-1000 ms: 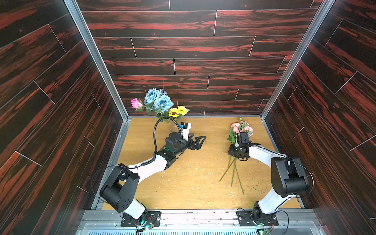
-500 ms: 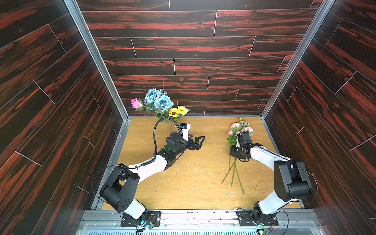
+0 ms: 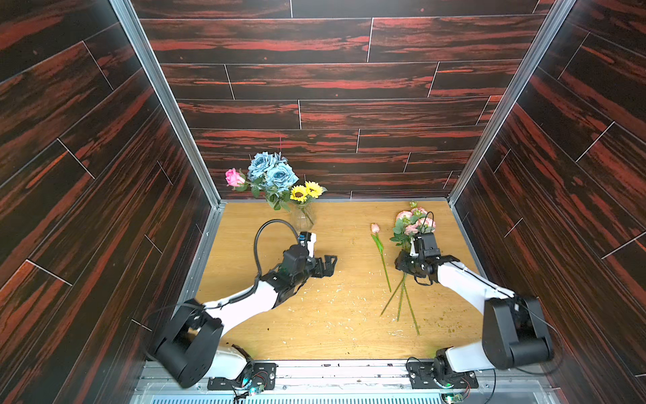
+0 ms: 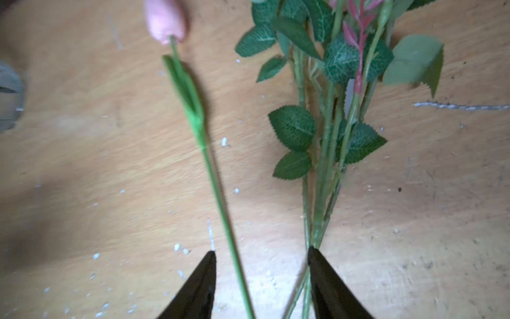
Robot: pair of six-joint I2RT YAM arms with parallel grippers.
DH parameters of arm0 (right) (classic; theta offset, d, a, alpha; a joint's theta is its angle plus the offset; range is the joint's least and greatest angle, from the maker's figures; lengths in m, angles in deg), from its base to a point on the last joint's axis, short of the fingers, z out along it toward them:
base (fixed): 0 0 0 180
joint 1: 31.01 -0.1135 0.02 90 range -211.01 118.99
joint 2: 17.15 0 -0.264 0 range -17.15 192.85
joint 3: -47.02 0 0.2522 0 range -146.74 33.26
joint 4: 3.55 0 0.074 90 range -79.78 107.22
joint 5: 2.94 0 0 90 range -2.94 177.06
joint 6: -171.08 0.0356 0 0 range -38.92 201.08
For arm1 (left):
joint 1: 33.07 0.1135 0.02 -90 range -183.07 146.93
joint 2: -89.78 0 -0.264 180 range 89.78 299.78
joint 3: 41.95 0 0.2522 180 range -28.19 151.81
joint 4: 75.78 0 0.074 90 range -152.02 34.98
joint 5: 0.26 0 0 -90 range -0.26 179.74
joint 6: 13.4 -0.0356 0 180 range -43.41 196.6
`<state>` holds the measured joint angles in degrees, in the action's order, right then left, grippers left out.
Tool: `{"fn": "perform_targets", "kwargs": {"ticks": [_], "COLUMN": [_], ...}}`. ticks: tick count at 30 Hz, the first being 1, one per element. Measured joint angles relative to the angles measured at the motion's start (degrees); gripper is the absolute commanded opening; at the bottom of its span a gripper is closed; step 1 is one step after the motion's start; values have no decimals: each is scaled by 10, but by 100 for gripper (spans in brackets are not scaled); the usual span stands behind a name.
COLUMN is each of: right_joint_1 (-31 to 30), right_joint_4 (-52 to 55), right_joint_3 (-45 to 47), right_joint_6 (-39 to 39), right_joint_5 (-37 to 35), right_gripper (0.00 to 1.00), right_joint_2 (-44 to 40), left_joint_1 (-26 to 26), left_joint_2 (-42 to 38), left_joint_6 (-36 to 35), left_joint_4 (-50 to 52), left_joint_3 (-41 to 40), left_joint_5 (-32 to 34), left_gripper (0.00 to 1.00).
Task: Pick out pink flowers from the vase
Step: Place the flower at the center of the board, then move the flower to the center of the board.
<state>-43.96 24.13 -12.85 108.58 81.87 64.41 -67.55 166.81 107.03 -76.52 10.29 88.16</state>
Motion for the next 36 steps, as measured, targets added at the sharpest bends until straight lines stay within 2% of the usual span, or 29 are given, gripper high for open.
{"fn": "perform_targets", "kwargs": {"ticks": [5, 8, 13, 19, 27, 36], "right_joint_1": [-22, -33, -38, -38, -37, -24], "right_joint_4": [-51, -81, -108, -113, -71, 19], "right_joint_3": [23, 16, -88, -242, -292, -318], "right_joint_6": [-1, -2, 7, 11, 21, 14], "right_joint_5": [9, 52, 130, 147, 144, 52], "right_gripper": [60, 62, 63, 63, 63, 63], "right_joint_2": [-28, -9, 108, 261, 332, 336], "left_joint_1": [0, 0, 0, 21, 110, 117], "left_joint_2": [-82, -123, -165, -193, -223, -234], "left_joint_6": [12, 21, 29, 33, 36, 32], "left_joint_4": [86, 131, 183, 259, 327, 331], "left_joint_3": [-29, -30, -30, -22, -21, -21], "left_joint_5": [83, 139, 229, 325, 349, 353], "left_gripper": [100, 100, 100, 100, 100, 100]}}
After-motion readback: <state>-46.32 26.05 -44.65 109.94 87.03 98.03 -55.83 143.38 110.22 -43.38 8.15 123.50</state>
